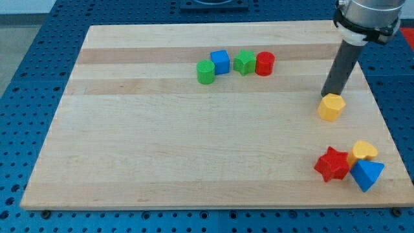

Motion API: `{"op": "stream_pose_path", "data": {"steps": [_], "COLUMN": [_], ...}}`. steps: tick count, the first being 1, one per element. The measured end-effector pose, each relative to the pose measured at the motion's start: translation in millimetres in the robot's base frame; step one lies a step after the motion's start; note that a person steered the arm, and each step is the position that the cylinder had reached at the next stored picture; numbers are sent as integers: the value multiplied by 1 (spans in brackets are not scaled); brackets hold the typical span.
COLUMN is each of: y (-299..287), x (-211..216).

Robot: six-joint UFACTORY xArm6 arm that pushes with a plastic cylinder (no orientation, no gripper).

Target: Push the yellow hexagon above the red star

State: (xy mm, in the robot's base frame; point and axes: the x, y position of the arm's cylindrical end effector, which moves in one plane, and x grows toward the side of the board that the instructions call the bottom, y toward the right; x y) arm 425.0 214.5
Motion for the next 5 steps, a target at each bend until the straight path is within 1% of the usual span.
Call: {"op": "stream_pose_path", "data": {"steps": [2, 4, 5], "y": [-4, -8, -8], "x": [45, 71, 75]}}
